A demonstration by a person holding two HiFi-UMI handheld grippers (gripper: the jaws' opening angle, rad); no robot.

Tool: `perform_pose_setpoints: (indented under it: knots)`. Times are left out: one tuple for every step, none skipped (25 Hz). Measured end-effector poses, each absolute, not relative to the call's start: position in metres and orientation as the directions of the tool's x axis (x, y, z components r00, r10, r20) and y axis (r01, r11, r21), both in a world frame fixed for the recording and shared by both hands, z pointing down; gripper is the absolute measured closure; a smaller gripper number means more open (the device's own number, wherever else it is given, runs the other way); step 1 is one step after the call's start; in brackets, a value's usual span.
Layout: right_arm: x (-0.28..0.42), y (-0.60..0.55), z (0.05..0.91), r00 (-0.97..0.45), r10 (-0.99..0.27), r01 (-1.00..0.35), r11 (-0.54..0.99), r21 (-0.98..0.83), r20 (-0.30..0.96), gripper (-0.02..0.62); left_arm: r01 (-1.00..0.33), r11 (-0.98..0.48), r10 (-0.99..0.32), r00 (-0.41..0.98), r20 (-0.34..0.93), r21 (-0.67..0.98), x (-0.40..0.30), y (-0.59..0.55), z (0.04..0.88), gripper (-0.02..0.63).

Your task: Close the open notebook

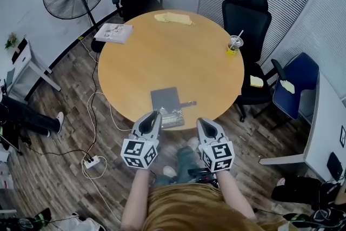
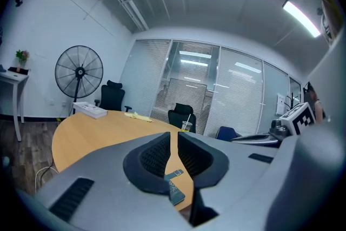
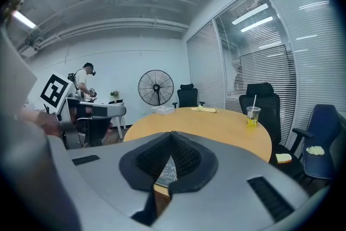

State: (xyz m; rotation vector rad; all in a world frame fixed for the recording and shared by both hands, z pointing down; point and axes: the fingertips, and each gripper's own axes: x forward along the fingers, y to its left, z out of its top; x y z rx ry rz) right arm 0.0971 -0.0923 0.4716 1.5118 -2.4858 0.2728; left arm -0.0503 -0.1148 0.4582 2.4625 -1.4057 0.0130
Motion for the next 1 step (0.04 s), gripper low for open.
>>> perform_pose_setpoints:
  knots:
    - [0.0974,-0.0930,0.4720,-0.447,-0.849,-0.890,0.454,-0.047,0.282,0.584,-0.842,-0.474,-0.839,0.521,0.158,0.257,-0.0498,-0.1155,0.4585,0.545]
